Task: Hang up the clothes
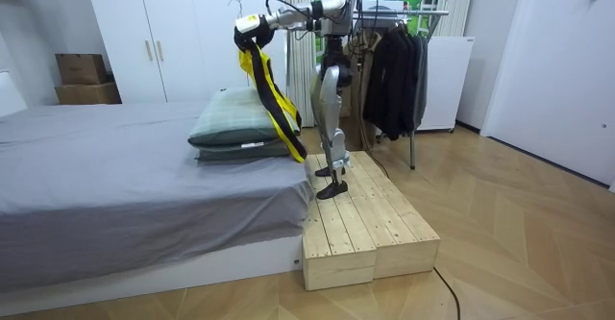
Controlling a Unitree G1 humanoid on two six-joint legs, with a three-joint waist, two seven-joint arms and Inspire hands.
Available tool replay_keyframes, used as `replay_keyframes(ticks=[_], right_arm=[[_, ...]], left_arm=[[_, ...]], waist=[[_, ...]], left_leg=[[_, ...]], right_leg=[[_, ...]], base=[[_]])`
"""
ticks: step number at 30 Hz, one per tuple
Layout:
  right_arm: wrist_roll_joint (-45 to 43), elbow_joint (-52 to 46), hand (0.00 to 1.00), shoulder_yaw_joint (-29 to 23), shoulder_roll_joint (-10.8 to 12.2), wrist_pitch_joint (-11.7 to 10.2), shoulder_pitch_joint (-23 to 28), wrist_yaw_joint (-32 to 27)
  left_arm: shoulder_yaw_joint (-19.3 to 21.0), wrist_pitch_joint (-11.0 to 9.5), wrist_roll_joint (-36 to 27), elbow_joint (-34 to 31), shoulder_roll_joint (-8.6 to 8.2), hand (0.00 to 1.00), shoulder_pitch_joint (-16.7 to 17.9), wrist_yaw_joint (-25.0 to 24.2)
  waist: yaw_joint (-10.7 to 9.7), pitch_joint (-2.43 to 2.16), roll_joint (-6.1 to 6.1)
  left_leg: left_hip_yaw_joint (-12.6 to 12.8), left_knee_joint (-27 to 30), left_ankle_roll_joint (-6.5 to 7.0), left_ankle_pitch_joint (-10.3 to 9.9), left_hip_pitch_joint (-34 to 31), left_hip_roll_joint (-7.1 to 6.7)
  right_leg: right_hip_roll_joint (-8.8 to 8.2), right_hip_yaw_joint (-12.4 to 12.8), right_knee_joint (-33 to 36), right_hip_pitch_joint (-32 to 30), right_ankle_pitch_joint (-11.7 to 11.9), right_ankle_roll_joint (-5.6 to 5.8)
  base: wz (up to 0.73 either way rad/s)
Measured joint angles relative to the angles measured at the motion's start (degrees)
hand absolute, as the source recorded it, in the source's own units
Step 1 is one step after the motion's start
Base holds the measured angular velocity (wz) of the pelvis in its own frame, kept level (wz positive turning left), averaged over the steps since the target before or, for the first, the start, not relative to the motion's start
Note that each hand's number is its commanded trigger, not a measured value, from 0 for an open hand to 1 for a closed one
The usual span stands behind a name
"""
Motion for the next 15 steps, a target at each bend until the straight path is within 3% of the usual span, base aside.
replay_keyframes(ticks=[6, 11, 15], right_arm=[[-1.14, -2.90, 0.00, 4.65, -0.01, -0.12, -5.30, 3.13], [-1.19, -5.30, 0.00, 5.07, -0.01, -0.14, -8.66, 6.06], [-1.66, -8.27, 0.00, 6.03, -1.31, -0.16, -11.54, 6.42]], left_arm=[[-0.20, -0.31, 0.01, -0.98, -0.07, 1.00, 0.48, 0.00], [-0.20, -0.33, 0.12, -1.45, 0.02, 1.00, 0.48, 0.00], [-0.15, -0.47, -0.03, -1.79, 0.57, 1.00, 0.47, -0.01]], waist=[[0.04, 0.11, -0.17], [0.05, 0.22, -0.34], [0.11, 0.42, -0.82]], left_leg=[[-0.11, -0.43, -0.05, -0.04, 0.34, -0.02], [-0.20, -0.81, -0.07, -0.05, 0.35, -0.10], [-0.19, -0.82, -0.08, -0.05, 0.32, -0.09]], right_leg=[[0.03, -0.22, 0.03, 0.18, 0.25, 0.12], [-0.03, -0.64, 0.06, 0.09, 0.30, 0.19], [-0.04, -0.63, 0.10, 0.09, 0.32, 0.22]], base=[[0.00], [0.01], [0.00]])
